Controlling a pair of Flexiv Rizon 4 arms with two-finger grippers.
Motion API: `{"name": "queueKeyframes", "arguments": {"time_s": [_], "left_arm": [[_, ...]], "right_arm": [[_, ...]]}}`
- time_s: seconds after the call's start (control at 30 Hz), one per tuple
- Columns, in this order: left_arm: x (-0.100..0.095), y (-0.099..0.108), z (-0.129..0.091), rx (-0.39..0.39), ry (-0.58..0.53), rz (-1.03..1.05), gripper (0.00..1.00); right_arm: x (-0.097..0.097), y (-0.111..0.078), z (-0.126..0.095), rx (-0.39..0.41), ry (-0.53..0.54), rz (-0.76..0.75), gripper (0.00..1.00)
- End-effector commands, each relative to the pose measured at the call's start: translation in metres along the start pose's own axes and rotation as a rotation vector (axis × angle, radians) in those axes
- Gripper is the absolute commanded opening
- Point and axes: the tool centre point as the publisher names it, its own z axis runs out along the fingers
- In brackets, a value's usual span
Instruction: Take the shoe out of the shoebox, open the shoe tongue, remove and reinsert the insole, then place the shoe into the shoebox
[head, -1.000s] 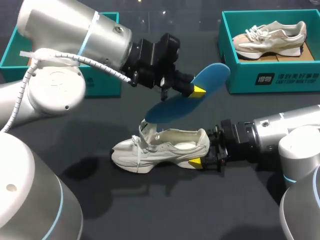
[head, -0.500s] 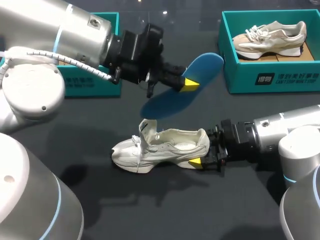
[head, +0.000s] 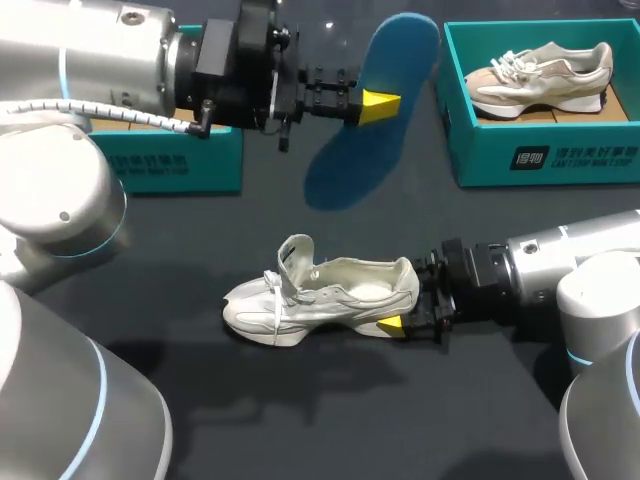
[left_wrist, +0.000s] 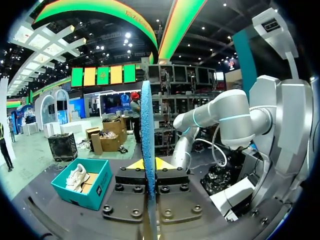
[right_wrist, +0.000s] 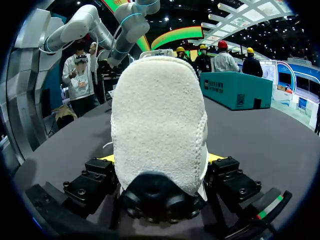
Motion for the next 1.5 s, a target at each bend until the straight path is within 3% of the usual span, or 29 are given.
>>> {"name": "queueKeyframes", "arguments": {"time_s": [0.03, 0.27, 0.43, 0.53, 1.0, 1.27, 1.5], "left_arm": [[0.007, 0.007, -0.009, 0.025, -0.005, 0.002, 0.00], [0.007, 0.007, -0.009, 0.025, -0.005, 0.002, 0.00], [0.024, 0.012, -0.027, 0.109, -0.086, -0.236, 0.00], [0.029, 0.010, -0.036, 0.106, -0.091, -0.408, 0.00], [0.029, 0.010, -0.036, 0.106, -0.091, -0.408, 0.00], [0.049, 0.007, -0.041, 0.125, -0.072, -0.447, 0.00], [0.062, 0.031, -0.043, 0.121, -0.059, -0.548, 0.00]], "right_arm": [[0.000, -0.002, 0.004, 0.005, 0.000, 0.001, 0.00], [0.000, -0.002, 0.004, 0.005, 0.000, 0.001, 0.00], [0.000, -0.002, 0.004, 0.005, 0.000, 0.001, 0.00], [0.000, -0.002, 0.004, 0.005, 0.000, 0.001, 0.00], [0.000, -0.002, 0.004, 0.005, 0.000, 0.001, 0.00], [0.000, -0.002, 0.004, 0.005, 0.000, 0.001, 0.00], [0.000, -0.002, 0.004, 0.005, 0.000, 0.001, 0.00]]}}
